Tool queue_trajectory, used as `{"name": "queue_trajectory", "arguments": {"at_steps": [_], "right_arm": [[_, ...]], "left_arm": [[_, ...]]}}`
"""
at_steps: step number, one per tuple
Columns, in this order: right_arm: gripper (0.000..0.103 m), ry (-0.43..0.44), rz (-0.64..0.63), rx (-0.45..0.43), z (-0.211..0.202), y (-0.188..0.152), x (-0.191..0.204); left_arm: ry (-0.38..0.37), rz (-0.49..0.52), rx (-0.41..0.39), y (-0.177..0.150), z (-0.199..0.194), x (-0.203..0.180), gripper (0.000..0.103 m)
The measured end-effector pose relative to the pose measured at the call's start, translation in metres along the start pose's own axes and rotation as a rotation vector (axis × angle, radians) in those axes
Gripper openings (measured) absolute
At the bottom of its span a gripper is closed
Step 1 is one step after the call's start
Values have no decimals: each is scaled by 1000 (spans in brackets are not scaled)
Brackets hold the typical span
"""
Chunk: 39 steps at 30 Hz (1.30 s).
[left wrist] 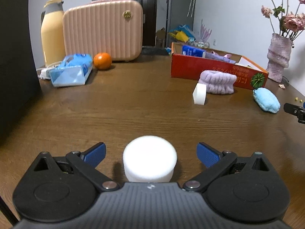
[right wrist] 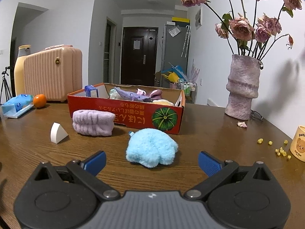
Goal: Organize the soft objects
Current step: 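Lower the left tool onto the white round puff and close it, then lower the right tool onto the light-blue fluffy pouch and close it while the left tool holds the puff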
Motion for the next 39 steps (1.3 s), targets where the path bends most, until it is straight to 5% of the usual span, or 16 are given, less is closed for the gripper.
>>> {"name": "queue_trajectory", "arguments": {"at_steps": [4,10,39], "right_arm": [[103,-5,-1,6,1,-1,0],[103,-4,-1,4,1,-1,1],[103,93,-1,-12,-4,1,16]], "left_arm": [[-4,-7,4,-1,1,2,101],[-6,-1,32,-2,6,-1,59],[58,-1,-110,17,6,-18,55]]}}
Point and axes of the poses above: each gripper's, at about its wrist camera, not at the fingertips, and z roughly the way its jaws point, x to its left, y to its top, the point moved 5 cm from there along z, roughly the way its jaws point, and after that the axes turned 4 degrees about -z, right-handed, at the moved point
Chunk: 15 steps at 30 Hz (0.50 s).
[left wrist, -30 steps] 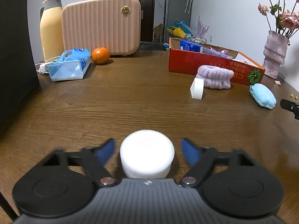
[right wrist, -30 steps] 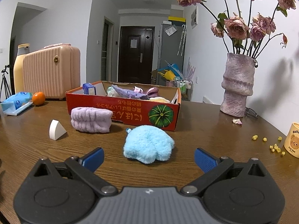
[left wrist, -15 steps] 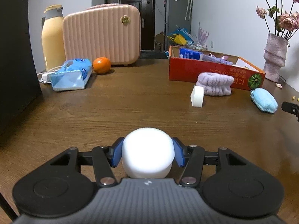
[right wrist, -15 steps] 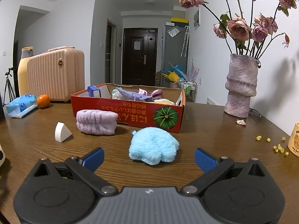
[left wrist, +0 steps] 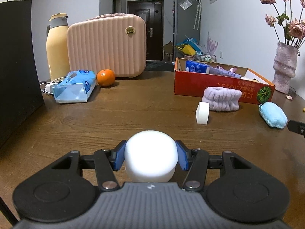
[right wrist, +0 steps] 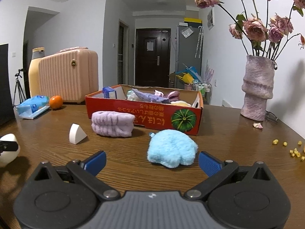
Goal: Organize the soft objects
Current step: 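Lower the right tool onto the light-blue fluffy pouch and close it while the left tool holds the puff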
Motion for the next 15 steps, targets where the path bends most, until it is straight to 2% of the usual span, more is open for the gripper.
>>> {"name": "queue_trajectory", "arguments": {"at_steps": [15], "right_arm": [[103,53,-25,2,14,5,13]], "left_arm": [[15,-24,-33,15,16,-27,55]]}}
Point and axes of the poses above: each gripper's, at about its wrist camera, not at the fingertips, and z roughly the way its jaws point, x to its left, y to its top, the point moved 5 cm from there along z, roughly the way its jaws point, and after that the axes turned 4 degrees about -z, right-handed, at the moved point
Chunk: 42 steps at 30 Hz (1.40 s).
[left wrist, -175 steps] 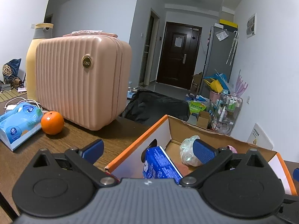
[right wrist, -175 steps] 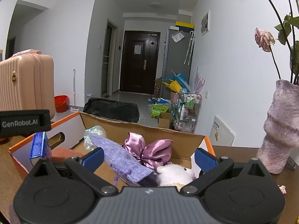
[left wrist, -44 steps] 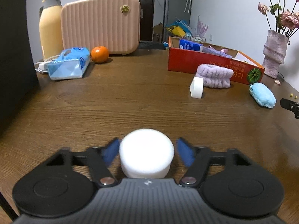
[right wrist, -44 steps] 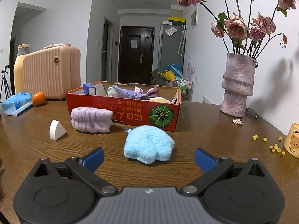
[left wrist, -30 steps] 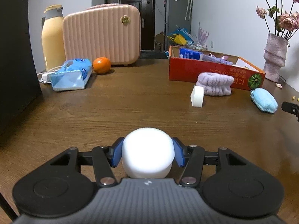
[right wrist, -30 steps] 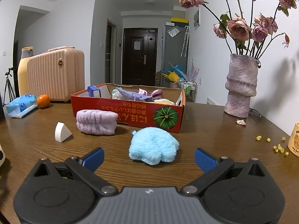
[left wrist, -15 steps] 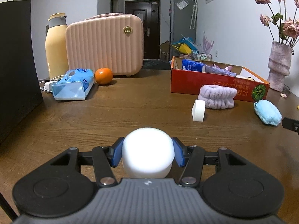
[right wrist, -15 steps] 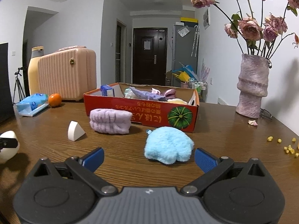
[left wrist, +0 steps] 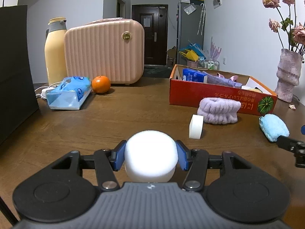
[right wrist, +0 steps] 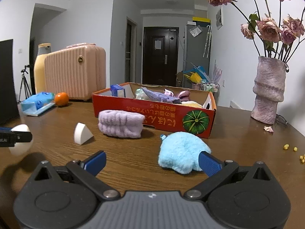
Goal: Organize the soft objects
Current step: 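Lower the right tool onto the light-blue fluffy pouch and close it while the left tool holds the puff, then carry the white puff in the left tool and blue pouch in the right tool over the box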
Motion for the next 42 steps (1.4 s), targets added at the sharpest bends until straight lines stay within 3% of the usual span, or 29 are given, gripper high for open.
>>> {"name": "queue_trajectory", "arguments": {"at_steps": [9,24,30,31,34,42], "right_arm": [[103,-87,20,108,47,3,-20],[103,-92,192,258,106,0,-56],[103,-95,207,256,109,0,-59],[101,-93,210,255,109,1,-59],[80,-93,212,252,108,1,-59],[75,-76,224,211,99,3,-60]], "left_arm": [[34,-11,-17,10,14,-10,55],[65,-28,-24,16,23,-5,55],[65,-29,-27,16,21,-5,55],[64,-29,-28,16,20,-5,55],[65,-29,-33,16,19,-4,55],[65,-37,-42,18,18,-2,55]]}}
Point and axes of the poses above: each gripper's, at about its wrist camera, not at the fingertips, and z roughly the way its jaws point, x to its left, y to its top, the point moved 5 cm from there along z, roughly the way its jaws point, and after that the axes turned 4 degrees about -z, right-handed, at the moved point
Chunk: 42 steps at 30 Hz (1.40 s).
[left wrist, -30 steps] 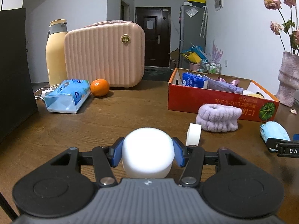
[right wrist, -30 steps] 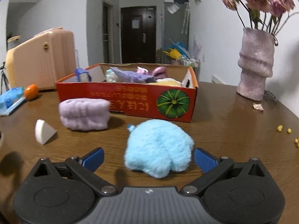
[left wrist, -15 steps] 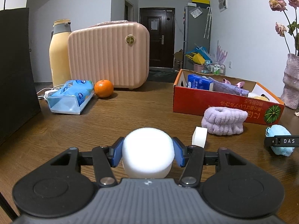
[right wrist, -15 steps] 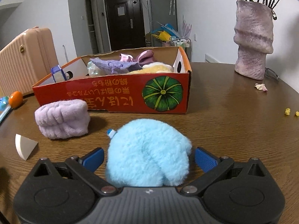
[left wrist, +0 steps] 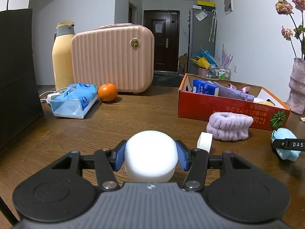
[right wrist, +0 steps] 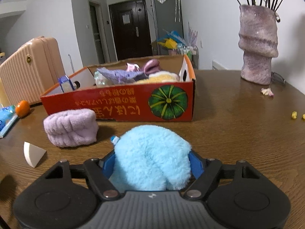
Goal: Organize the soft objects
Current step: 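Carry the white puff in the left tool and blue pouch in the right tool over the box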
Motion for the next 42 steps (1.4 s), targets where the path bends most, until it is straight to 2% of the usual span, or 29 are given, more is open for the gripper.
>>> {"name": "queue_trajectory", "arguments": {"at_steps": [12,23,30,42], "right_arm": [[76,35,-36,-178,-36,6,25],[76,80,-80,-300,-60,11,57],[76,89,-86,-342,-65,13,61],[76,50,-172,-434,-76,14,74]], "left_arm": [[-17,-17,-22,4,-5,-1,55],[-30,-56,-43,12,-10,-7,55],[-33,-64,-46,15,-8,-17,55],[-53,-70,-71,27,-3,-39,55]]}}
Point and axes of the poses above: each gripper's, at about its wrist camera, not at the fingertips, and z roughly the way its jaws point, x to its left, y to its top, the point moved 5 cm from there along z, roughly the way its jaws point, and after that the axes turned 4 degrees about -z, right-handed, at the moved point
